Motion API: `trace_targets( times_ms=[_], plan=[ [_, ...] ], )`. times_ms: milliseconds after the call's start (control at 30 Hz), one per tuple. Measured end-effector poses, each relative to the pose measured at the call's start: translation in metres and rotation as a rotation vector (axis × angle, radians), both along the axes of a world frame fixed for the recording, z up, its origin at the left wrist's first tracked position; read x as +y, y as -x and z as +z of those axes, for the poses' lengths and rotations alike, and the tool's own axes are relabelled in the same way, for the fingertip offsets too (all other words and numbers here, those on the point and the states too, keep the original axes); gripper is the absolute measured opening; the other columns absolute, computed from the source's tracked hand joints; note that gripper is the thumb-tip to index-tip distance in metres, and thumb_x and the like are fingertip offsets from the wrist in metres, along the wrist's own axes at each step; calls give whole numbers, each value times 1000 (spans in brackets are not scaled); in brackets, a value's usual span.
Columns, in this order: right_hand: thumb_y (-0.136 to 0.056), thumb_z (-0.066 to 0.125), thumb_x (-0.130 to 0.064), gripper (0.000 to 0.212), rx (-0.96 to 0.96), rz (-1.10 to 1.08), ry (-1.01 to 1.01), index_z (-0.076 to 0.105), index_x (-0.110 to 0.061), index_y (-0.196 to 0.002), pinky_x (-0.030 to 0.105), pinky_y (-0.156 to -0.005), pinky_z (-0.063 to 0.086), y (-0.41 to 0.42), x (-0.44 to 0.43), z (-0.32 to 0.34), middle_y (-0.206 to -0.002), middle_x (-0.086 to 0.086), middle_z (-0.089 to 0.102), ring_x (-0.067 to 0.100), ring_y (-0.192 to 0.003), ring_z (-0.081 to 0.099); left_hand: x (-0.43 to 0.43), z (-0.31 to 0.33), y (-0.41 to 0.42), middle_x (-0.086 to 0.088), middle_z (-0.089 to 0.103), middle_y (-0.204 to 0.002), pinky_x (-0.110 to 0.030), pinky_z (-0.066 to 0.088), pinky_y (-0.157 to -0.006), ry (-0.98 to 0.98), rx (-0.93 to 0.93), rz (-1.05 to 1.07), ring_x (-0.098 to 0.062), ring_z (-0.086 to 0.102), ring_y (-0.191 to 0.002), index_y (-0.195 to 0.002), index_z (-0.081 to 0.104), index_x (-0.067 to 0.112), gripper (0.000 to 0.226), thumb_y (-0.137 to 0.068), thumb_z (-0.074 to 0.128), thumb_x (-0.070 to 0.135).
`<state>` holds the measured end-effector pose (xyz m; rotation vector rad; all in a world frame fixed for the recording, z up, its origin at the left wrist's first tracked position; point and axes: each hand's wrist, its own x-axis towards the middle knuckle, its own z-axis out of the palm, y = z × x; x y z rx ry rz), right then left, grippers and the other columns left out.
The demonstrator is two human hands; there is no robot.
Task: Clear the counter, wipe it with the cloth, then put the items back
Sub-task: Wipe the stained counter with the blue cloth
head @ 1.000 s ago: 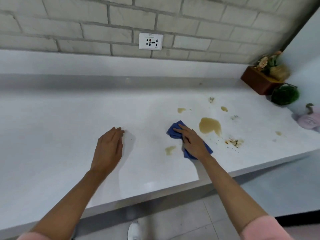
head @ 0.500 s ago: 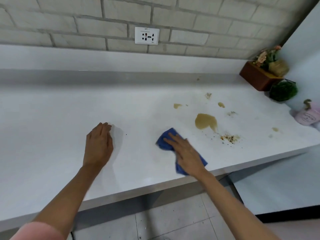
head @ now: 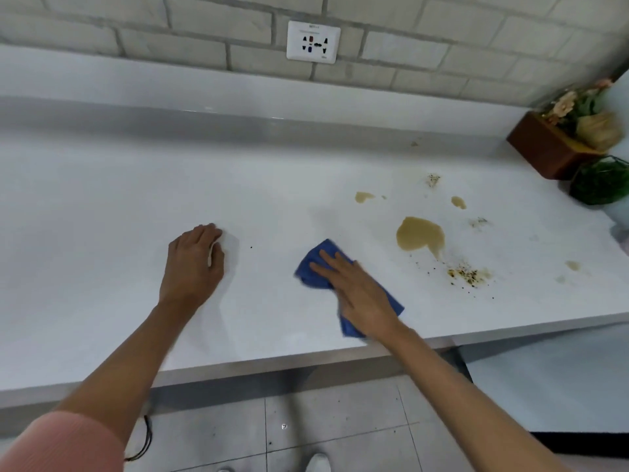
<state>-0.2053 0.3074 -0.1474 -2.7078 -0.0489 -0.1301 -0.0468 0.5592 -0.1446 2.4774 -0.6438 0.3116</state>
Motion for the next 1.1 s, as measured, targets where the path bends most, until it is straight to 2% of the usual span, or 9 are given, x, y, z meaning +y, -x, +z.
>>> trace_targets(
  times_ms=[133, 300, 433, 567, 667, 767, 867, 967, 1100],
  plan=[
    [-93, 43, 3, 60, 21, -207, -1, 25, -14, -147, 33, -120, 2, -60, -19, 8, -158, 6, 15, 23, -148, 11, 0, 1, 0, -14, 66, -113, -43, 41, -96, 23, 13, -1, -35, 61, -102, -110, 62, 3, 32, -85, 45, 12],
    [-87, 42, 12, 63, 37, -54, -98, 32, -11, -144, 30, -118, 6, -131, 36, 13, -157, 8, 21, 26, -147, 16, 0, 1, 0, -14, 66, -114, -44, 43, -97, 32, 20, -6, -34, 61, -103, -110, 64, 2, 34, -83, 45, 11],
    [-81, 38, 21, 61, 38, 191, -198, 47, -5, -135, 32, -118, 14, -97, 63, 16, -150, 14, 36, 29, -143, 27, 1, 0, -2, -16, 65, -113, -49, 43, -97, 61, 39, -6, -36, 61, -102, -111, 62, 0, 30, -86, 46, -3],
    [-74, 32, 19, 67, 101, 324, -227, 59, -12, -126, 24, -117, 20, -27, 39, 17, -144, 2, 47, 19, -142, 30, 1, 1, -1, -17, 66, -110, -49, 43, -96, 29, -1, -29, -37, 61, -101, -111, 62, 0, 31, -85, 46, -5],
    [-69, 29, 14, 66, 152, 255, -276, 66, -12, -118, 29, -117, 24, 15, -6, 22, -136, -8, 50, 12, -138, 34, 0, 1, 2, -14, 66, -101, -46, 42, -96, 12, -26, -31, -36, 61, -95, -111, 61, 1, 29, -86, 47, -5],
    [-78, 34, 19, 57, 51, 72, -249, 64, -7, -120, 42, -116, 28, 18, -44, 23, -137, 1, 50, 18, -134, 41, -2, 1, 5, -13, 64, -104, -41, 34, -98, -27, -54, -10, -34, 59, -98, -112, 59, 3, 29, -87, 47, -4],
    [-90, 36, 15, 50, 12, -41, -174, 53, -8, -131, 37, -118, 23, -14, -42, 24, -147, 8, 41, 25, -139, 35, -3, 3, 8, -15, 62, -113, -41, 33, -98, -87, -103, -19, -35, 57, -105, -111, 58, 1, 28, -86, 48, -5],
    [-84, 37, 19, 58, 51, 65, -171, 52, -9, -132, 36, -119, 20, -31, -6, 23, -148, 10, 39, 25, -141, 31, -4, 6, 10, -16, 63, -112, -42, 35, -95, -148, -143, -30, -35, 58, -107, -109, 58, 1, 28, -84, 50, -7],
    [-71, 36, 20, 71, 91, 275, -191, 58, -16, -128, 30, -116, 22, 6, 26, 15, -146, 2, 45, 21, -142, 30, -7, 9, 13, -14, 64, -112, -43, 36, -93, -191, -173, -17, -35, 58, -105, -110, 59, 3, 28, -84, 51, -6]
  ],
)
